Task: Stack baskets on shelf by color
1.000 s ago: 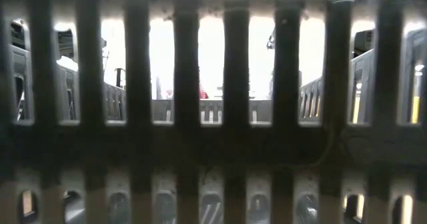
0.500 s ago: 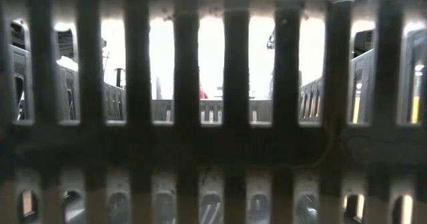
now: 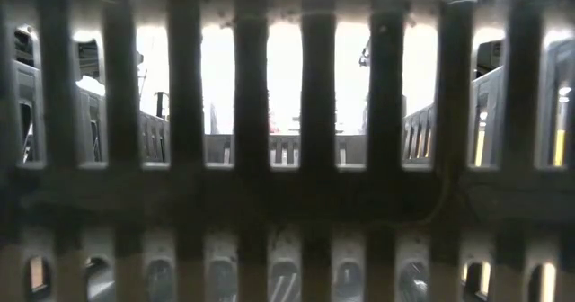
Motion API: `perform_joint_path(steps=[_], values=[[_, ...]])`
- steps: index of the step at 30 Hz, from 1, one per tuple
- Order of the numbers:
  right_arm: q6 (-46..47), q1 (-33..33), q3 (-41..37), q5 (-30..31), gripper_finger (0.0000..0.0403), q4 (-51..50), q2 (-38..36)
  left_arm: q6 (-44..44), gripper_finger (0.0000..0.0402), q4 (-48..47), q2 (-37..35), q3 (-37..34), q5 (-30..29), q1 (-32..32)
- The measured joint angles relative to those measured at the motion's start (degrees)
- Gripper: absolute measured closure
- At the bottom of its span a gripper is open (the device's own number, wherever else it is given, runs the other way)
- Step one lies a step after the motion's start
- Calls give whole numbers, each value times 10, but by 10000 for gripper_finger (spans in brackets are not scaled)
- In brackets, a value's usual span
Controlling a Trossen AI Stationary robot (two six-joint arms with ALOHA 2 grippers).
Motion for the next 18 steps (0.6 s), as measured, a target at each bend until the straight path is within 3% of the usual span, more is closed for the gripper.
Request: perform_joint_path(steps=[5, 12, 18], values=[[28, 0, 0, -2, 373, 38, 0, 0, 343, 0, 0, 0, 0, 0], [192, 0, 0, 13, 373, 213, 0, 0, 351, 0, 0, 0, 0, 0], [287, 0, 0, -2, 373, 246, 0, 0, 344, 0, 0, 0, 0, 0]])
